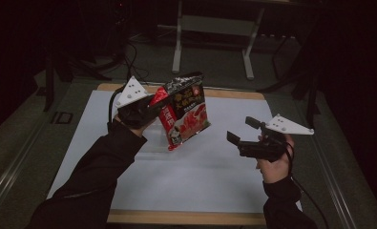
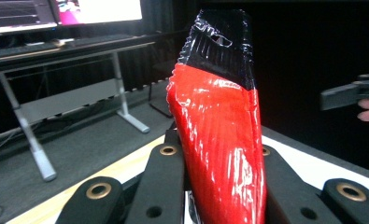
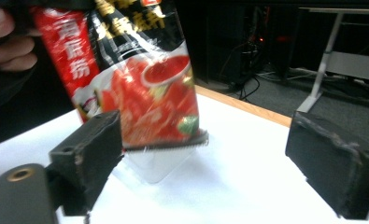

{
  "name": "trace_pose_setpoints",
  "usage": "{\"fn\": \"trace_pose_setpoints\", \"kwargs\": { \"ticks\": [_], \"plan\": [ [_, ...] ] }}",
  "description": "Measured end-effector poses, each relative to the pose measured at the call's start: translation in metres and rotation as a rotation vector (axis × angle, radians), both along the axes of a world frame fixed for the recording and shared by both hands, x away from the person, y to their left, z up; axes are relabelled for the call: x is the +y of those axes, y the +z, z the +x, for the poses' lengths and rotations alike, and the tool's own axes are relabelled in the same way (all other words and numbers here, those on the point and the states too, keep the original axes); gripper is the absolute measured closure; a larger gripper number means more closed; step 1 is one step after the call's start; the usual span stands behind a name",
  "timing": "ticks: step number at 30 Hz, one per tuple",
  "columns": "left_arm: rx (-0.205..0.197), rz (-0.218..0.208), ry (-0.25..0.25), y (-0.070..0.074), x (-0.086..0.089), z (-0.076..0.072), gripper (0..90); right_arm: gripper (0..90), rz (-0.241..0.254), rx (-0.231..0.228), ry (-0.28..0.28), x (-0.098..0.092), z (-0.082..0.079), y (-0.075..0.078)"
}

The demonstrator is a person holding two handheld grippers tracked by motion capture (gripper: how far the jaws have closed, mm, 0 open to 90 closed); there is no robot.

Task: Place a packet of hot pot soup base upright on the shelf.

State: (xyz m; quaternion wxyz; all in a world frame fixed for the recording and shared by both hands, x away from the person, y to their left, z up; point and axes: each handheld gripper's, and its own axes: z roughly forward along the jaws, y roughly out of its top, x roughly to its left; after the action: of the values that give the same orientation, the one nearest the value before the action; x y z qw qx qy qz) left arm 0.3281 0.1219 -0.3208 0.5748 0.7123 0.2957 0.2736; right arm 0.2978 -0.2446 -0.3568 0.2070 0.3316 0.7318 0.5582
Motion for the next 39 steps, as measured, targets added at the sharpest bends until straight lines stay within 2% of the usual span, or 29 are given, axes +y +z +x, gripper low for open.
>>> {"fn": "trace_pose_setpoints", "kwargs": {
  "ticks": [1,5,11,17,22,26,30,31,35,39],
  "plan": [
    [0.000,0.000,0.000,0.000,0.000,0.000,83.6,10.7,-0.005,0.000,-0.002,0.001,-0.001,-0.001],
    [0.000,0.003,0.058,-0.005,0.014,0.003,83.5,10.7,-0.029,-0.005,-0.004,0.001,-0.006,-0.005],
    [-0.015,-0.007,0.120,-0.007,0.033,0.006,83.5,12.5,-0.033,0.001,-0.003,-0.001,-0.009,-0.010],
    [-0.018,0.009,0.172,-0.011,0.050,0.008,83.5,12.5,-0.035,0.009,-0.011,-0.004,-0.010,-0.013],
    [-0.022,0.022,0.216,-0.019,0.062,0.012,83.5,12.4,-0.039,0.008,-0.012,-0.006,-0.011,-0.016],
    [-0.012,0.007,0.263,-0.027,0.072,0.017,83.5,12.5,-0.041,0.010,-0.013,-0.007,-0.012,-0.018],
    [-0.005,-0.005,0.289,-0.035,0.075,0.021,83.4,12.5,-0.039,0.010,-0.012,-0.008,-0.013,-0.019],
    [-0.007,0.004,0.311,-0.038,0.075,0.022,83.5,12.5,-0.042,0.007,-0.015,-0.008,-0.013,-0.019],
    [-0.009,0.030,0.335,-0.048,0.075,0.025,83.4,12.5,-0.041,0.011,-0.013,-0.009,-0.013,-0.020],
    [0.006,0.018,0.351,-0.055,0.075,0.026,83.5,12.5,-0.039,0.013,-0.016,-0.010,-0.013,-0.021]
  ]
}}
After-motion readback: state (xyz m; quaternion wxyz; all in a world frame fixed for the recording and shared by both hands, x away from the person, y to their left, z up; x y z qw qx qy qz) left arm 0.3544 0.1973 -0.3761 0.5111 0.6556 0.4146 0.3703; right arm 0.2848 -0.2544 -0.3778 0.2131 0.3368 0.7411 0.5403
